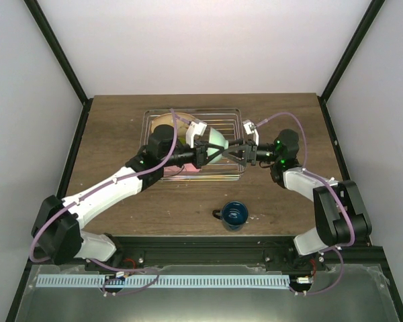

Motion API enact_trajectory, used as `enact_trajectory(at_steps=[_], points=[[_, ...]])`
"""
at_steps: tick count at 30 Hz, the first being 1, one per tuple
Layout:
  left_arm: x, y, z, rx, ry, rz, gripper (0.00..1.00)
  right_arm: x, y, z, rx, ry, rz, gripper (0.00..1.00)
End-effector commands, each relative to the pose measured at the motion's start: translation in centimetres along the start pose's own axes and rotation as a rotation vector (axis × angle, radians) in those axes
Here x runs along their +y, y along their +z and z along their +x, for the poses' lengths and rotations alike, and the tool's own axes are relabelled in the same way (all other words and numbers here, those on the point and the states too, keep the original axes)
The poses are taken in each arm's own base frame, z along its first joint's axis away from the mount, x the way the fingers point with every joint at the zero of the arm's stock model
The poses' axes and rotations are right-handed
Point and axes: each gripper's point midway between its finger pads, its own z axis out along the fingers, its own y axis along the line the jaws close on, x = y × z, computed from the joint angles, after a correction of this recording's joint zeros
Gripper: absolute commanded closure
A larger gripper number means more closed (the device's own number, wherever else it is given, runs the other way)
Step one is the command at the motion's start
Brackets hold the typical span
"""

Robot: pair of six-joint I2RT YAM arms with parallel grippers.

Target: Load the mixed dishes into the dish rack

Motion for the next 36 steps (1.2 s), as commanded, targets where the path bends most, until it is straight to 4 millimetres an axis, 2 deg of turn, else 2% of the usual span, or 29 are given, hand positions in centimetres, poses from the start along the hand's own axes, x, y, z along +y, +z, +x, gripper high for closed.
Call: enact_trajectory(at_steps=[1,14,36], points=[[-1.4,0.1,-1.3,-0.048,0.044,0.059,1.0,1.5,0.6,-1.5,-0.014,-0.099,-0.031,0.21],[-0.9,0.7,-0.7,-0.031,0.029,0.061,1.0,0.5,0.8,-1.7,-0.029,-0.09,-0.016,0.33],[-0.2,1.7,0.8,0.007,0.011,0.083,1.0,-0.9,1.1,-2.1,-0.031,-0.074,-0.001,0.35]])
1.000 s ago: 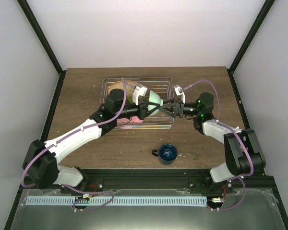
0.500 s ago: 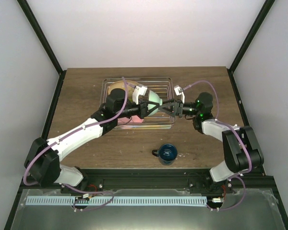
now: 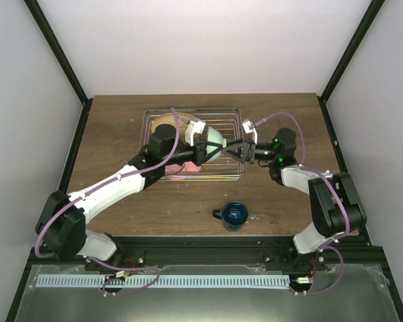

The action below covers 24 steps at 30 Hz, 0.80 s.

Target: Load the mixed dishes into the dish rack

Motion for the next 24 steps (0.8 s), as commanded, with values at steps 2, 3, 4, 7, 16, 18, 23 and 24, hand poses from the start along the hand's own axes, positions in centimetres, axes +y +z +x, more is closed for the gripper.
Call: enact_trajectory(at_steps=[2,3,4,7,16,18,23,24], points=[[-2.5,1.0,0.7,0.024,0.037,0.123,1.0,1.4,1.1,-2.0,-0.021,-0.101,-0.024,0.35],[-2.4,1.0,0.7,0.025,0.036,0.123,1.0,1.3,1.1,-2.0,-0.021,-0.101,-0.022,0.35],[-2.4,1.0,0.7,0.026,0.036,0.125,1.0,1.3,1.1,-2.0,-0.02,-0.102,-0.023,0.35],[-2.4,1.1,0.8,0.029,0.035,0.124,1.0,1.2,1.1,-2.0,-0.02,-0.1,-0.019,0.35],[-1.8,1.3,1.1,0.052,0.032,0.094,0.9,0.5,1.1,-1.6,-0.015,-0.085,0.0,0.35],[-1.6,1.3,1.3,0.057,0.03,0.086,0.85,0.4,1.1,-1.6,-0.014,-0.085,0.002,0.35],[-1.3,1.3,1.7,0.068,0.028,0.077,0.73,0.2,1.1,-1.5,-0.014,-0.083,0.013,0.35],[-1.2,1.3,1.7,0.069,0.028,0.073,0.72,0.1,1.1,-1.5,-0.015,-0.082,0.016,0.35]])
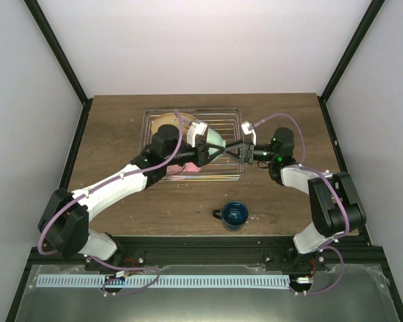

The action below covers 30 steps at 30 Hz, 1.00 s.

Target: Load the mixed dishes into the dish rack

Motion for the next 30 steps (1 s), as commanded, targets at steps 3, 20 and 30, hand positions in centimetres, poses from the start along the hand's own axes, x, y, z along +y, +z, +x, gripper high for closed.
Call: enact_trajectory(at_steps=[3,20,30], points=[[-1.9,0.7,1.0,0.045,0.026,0.077,0.71,1.1,1.1,-1.9,-0.022,-0.1,-0.01,0.35],[0.0,-0.9,0.9,0.032,0.027,-0.029,0.65,0.4,0.9,-2.0,-0.032,-0.091,0.032,0.37],[0.1,-0.7,1.0,0.036,0.022,-0.021,0.65,0.0,1.0,-1.9,-0.03,-0.082,0.04,0.37]])
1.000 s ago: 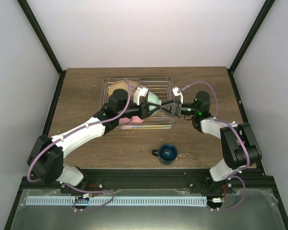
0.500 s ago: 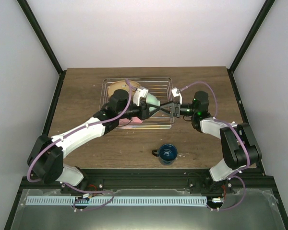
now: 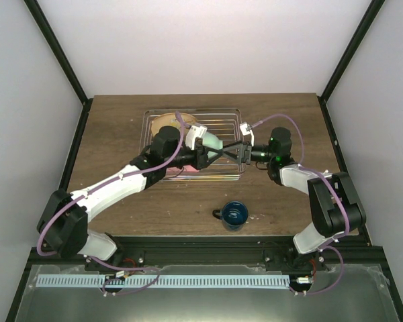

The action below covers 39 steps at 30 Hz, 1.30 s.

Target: Load the mixed dishes into the dish rack

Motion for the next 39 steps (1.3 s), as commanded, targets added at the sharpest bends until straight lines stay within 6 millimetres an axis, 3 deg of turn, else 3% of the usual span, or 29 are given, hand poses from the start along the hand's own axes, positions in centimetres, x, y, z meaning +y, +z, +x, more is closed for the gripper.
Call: enact_trajectory(at_steps=[1,27,29,35,39], points=[[-1.1,-0.5,-0.4,-0.015,0.036,0.038,0.65,1.2,0.5,-2.2,-0.028,-0.09,-0.008,0.37],[-1.3,-0.2,-0.6,-0.017,0.024,0.073,0.65,0.3,0.7,-2.5,-0.02,-0.078,0.023,0.41],[-1.4,-0.2,-0.7,-0.019,0.023,0.083,0.7,0.2,0.7,-2.4,-0.018,-0.074,0.021,0.41],[-1.8,-0.2,-1.0,-0.022,0.029,0.097,0.99,0.1,0.8,-2.4,-0.015,-0.07,0.015,0.41],[-1.9,-0.1,-1.1,-0.02,0.03,0.105,1.0,0.2,0.8,-2.4,-0.012,-0.07,0.01,0.41]])
